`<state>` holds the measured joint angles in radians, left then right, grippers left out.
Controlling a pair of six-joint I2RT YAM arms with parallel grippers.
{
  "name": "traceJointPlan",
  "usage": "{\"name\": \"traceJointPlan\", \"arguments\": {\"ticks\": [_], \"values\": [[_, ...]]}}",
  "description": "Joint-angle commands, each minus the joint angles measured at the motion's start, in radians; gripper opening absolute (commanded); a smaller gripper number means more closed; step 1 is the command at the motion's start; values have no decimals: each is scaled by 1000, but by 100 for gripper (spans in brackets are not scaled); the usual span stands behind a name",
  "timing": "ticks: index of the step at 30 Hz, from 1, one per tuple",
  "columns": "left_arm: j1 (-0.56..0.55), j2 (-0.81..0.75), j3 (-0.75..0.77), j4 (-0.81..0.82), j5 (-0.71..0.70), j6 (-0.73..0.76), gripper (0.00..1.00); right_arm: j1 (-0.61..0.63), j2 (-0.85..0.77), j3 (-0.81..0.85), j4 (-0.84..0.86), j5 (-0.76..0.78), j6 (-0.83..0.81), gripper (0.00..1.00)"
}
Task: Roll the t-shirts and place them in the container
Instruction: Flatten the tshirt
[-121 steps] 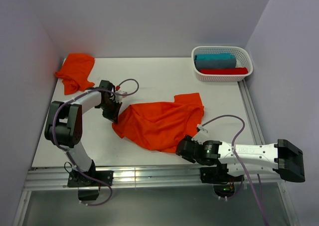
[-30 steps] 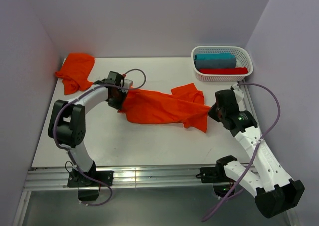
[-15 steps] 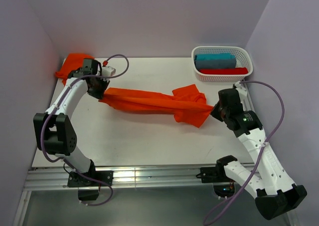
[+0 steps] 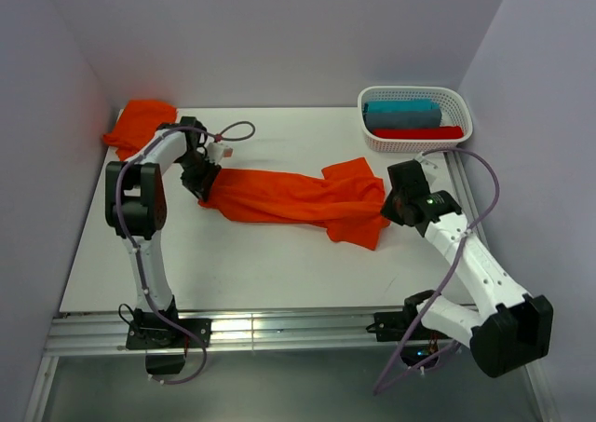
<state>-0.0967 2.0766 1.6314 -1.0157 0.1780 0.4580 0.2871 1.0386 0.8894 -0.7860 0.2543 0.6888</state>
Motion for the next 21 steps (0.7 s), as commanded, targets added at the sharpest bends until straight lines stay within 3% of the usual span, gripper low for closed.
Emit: {"name": "traceJointPlan", "arguments": {"ticks": [1, 3, 6, 8, 13, 15, 17, 21], "values": [[2, 22, 97, -11, 17, -11, 36, -8, 69, 3, 96, 10, -12, 0], [2, 19, 108, 34, 17, -34, 43, -8, 100, 16, 116, 20, -11, 0], [2, -10, 114, 101, 15, -85, 45, -9, 139, 45, 119, 46, -3, 0], [2, -44, 108, 138, 9, -119, 40, -12, 144, 55, 123, 46, 3, 0], [0, -32, 183, 146, -20, -156, 10, -16, 159, 108, 103, 45, 3, 0], [-3, -9, 220, 126, -23, -154, 8, -17, 159, 123, 99, 45, 3, 0], [-8, 17, 258, 111, -28, -156, 15, -20, 158, 128, 99, 40, 5, 0], [-17, 20, 246, 167, -44, -171, 41, -31, 179, 134, 109, 22, 11, 0]]}}
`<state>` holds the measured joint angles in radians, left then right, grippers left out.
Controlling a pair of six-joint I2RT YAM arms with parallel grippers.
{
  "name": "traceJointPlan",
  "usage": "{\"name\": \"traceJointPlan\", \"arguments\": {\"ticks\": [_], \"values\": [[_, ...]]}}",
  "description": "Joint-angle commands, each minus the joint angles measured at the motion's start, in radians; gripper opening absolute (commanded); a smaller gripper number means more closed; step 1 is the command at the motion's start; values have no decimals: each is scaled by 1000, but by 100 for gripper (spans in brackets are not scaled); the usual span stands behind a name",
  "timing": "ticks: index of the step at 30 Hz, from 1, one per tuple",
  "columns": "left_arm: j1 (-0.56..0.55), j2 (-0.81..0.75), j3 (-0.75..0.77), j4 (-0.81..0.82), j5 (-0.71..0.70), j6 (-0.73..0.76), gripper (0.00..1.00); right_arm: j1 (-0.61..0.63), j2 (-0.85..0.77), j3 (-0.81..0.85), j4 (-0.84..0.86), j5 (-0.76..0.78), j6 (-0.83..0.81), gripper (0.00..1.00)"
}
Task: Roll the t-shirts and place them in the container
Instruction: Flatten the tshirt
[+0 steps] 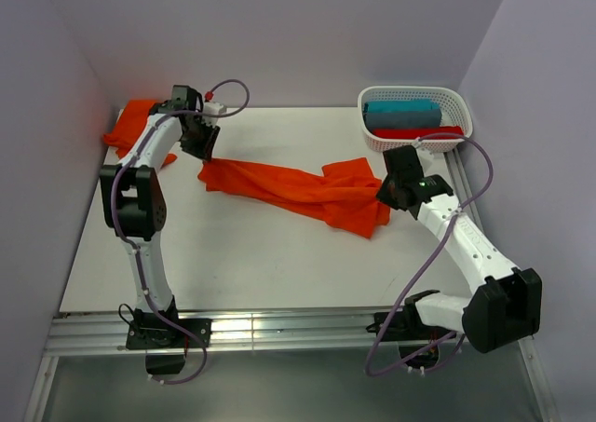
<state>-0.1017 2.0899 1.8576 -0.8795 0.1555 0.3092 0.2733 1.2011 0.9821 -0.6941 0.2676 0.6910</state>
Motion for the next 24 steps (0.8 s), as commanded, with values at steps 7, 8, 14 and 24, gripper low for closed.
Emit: {"name": "traceJointPlan", "arguments": {"ticks": [7, 8, 14, 24], "values": [[-36, 12, -3, 71, -39, -65, 55, -22, 41, 36, 33, 2, 28, 0], [-35, -1, -11, 76, -39, -68, 56, -25, 41, 33, 34, 2, 27, 0], [-9, -132, -141, 91, -10, -105, 58, -32, 51, 17, 48, 1, 18, 0], [10, -193, -305, 125, 49, -196, 48, -34, 45, -33, 80, -15, 16, 0]]}}
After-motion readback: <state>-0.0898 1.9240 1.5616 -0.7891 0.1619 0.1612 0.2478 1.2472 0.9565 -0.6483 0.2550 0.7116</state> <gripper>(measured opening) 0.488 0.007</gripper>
